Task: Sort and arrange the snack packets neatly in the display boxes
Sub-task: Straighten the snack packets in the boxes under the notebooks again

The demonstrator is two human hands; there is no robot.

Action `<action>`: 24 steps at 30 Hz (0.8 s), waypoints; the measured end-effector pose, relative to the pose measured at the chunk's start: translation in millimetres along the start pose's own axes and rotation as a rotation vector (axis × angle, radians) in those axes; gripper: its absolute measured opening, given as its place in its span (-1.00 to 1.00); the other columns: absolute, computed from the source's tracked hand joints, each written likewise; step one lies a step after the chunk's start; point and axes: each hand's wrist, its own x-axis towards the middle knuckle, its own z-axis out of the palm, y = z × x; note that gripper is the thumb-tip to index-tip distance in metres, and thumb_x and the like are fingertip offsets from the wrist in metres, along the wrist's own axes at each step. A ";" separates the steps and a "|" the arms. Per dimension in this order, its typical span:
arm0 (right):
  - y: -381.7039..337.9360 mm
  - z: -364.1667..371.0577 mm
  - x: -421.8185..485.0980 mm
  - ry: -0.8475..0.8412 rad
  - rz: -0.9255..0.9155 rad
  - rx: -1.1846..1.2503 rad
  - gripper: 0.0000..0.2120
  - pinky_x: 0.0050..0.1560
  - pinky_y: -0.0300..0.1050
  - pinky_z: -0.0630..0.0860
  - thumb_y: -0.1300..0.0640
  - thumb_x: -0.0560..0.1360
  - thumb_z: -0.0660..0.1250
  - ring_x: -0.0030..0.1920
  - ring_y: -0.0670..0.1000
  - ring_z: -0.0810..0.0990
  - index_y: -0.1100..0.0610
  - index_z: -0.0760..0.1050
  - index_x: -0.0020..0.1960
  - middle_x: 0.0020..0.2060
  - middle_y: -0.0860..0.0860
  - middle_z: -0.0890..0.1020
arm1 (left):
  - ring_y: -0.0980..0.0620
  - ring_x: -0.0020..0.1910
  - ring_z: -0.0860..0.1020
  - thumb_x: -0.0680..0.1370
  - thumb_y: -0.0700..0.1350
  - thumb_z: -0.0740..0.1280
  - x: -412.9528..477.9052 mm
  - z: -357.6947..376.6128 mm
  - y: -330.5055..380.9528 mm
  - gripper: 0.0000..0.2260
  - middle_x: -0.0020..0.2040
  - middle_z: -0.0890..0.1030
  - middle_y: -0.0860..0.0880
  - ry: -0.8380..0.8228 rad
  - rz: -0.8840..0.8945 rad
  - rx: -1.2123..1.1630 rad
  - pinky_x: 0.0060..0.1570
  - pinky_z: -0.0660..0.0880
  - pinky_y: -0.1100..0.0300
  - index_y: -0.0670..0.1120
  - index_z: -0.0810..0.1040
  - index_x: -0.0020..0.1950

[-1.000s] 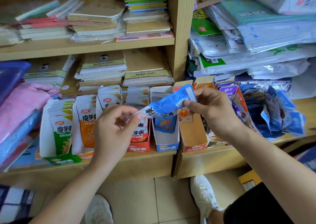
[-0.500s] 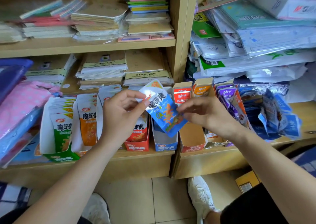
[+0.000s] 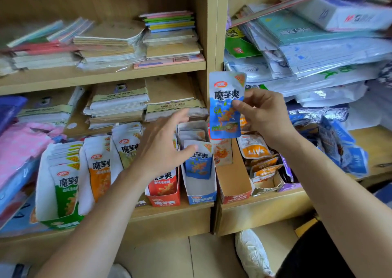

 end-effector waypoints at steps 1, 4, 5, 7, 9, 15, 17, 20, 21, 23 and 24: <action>0.2 -0.6 2.4 0.052 0.018 0.027 -0.79 -0.39 -0.09 0.52 0.29 0.54 0.43 -0.44 -0.18 0.48 0.09 0.49 -0.21 -0.37 -0.01 0.54 | 0.09 0.35 0.41 0.42 0.28 0.37 -0.1 2.7 -2.1 -0.31 0.38 0.53 0.14 -0.084 0.021 0.142 0.32 0.40 -0.02 0.10 0.37 0.51; 1.4 11.3 8.7 0.127 0.055 0.097 -0.78 -0.50 -0.30 0.48 0.32 0.54 0.41 -0.42 -0.20 0.57 0.13 0.46 -0.20 -0.34 0.05 0.57 | 0.05 0.35 0.37 0.40 0.36 0.28 1.8 8.4 -4.3 -0.42 0.29 0.57 0.17 -0.224 0.043 0.247 0.28 0.35 -0.08 0.16 0.53 0.37; 2.6 16.6 10.5 0.134 0.053 0.130 -0.77 -0.46 -0.32 0.50 0.34 0.53 0.40 -0.39 -0.20 0.61 0.13 0.46 -0.22 -0.36 0.02 0.60 | 0.06 0.29 0.42 0.40 0.35 0.29 0.9 8.2 -5.0 -0.52 0.16 0.63 0.19 -0.207 0.061 0.213 0.24 0.36 -0.08 0.17 0.62 0.22; 7.0 26.6 13.5 0.137 0.034 0.185 -0.77 -0.32 -0.27 0.58 0.38 0.53 0.40 -0.28 -0.12 0.68 0.19 0.48 -0.26 -0.38 -0.02 0.66 | 0.10 0.20 0.46 0.35 0.38 0.30 -3.9 5.9 -8.3 -0.65 -0.01 0.64 0.24 -0.196 0.088 0.169 0.21 0.37 -0.07 0.20 0.69 -0.08; 11.2 34.9 14.3 0.124 0.026 0.207 -0.83 -0.24 -0.21 0.61 0.36 0.52 0.41 -0.21 0.02 0.69 0.36 0.47 -0.21 -0.28 0.22 0.68 | 0.10 0.21 0.39 0.29 0.41 0.30 -13.3 5.5 -11.4 -0.66 0.07 0.58 0.22 -0.238 0.061 0.140 0.22 0.33 0.00 0.25 0.68 -0.16; 23.6 51.0 3.2 0.020 0.027 0.036 -0.79 -0.13 0.04 0.69 0.23 0.52 0.46 -0.17 0.12 0.73 0.38 0.56 -0.16 -0.22 0.21 0.72 | -0.02 0.29 0.36 0.29 0.20 0.59 -25.9 4.8 -12.3 -0.84 0.13 0.53 0.19 -0.221 0.068 0.109 0.29 0.33 -0.01 0.26 0.70 -0.19; 26.4 51.4 2.1 -0.013 0.060 0.018 -0.77 -0.16 0.03 0.68 0.21 0.52 0.46 -0.20 0.11 0.73 0.40 0.55 -0.12 -0.23 0.19 0.72 | -0.05 0.30 0.39 0.30 0.18 0.60 -27.7 5.7 -13.8 -0.84 0.13 0.56 0.17 -0.203 0.073 0.106 0.30 0.34 -0.03 0.25 0.70 -0.18; 23.9 47.9 1.5 -0.017 0.099 0.013 -0.82 -0.25 -0.15 0.64 0.23 0.53 0.45 -0.27 0.04 0.72 0.35 0.56 -0.14 -0.25 0.19 0.72 | -0.03 0.22 0.48 0.34 0.26 0.49 -28.6 8.0 -14.7 -0.81 0.04 0.62 0.15 -0.126 0.137 0.126 0.26 0.36 0.00 0.22 0.71 -0.16; 23.0 46.2 1.0 -0.023 0.105 0.014 -0.85 -0.26 -0.13 0.65 0.24 0.53 0.45 -0.29 0.05 0.72 0.28 0.57 -0.17 -0.27 0.17 0.72 | 0.01 0.17 0.52 0.35 0.28 0.44 -27.3 8.7 -14.5 -0.78 -0.01 0.63 0.15 -0.076 0.178 0.147 0.23 0.34 0.04 0.19 0.71 -0.13; 21.4 43.4 -0.8 -0.029 0.106 0.007 -0.87 -0.26 -0.09 0.66 0.24 0.53 0.44 -0.30 0.06 0.71 0.22 0.59 -0.18 -0.28 0.16 0.72 | 0.03 0.15 0.54 0.37 0.27 0.41 -24.1 9.4 -12.5 -0.65 0.00 0.65 0.14 -0.004 0.232 0.226 0.20 0.31 0.08 0.12 0.71 0.03; 20.9 42.5 -1.6 -0.015 0.107 0.012 -0.88 -0.25 -0.07 0.66 0.24 0.53 0.45 -0.30 0.06 0.71 0.23 0.59 -0.17 -0.29 0.15 0.72 | 0.01 0.20 0.52 0.38 0.29 0.38 -23.1 9.9 -10.7 -0.55 0.09 0.63 0.12 -0.017 0.224 0.276 0.21 0.31 0.06 0.09 0.68 0.17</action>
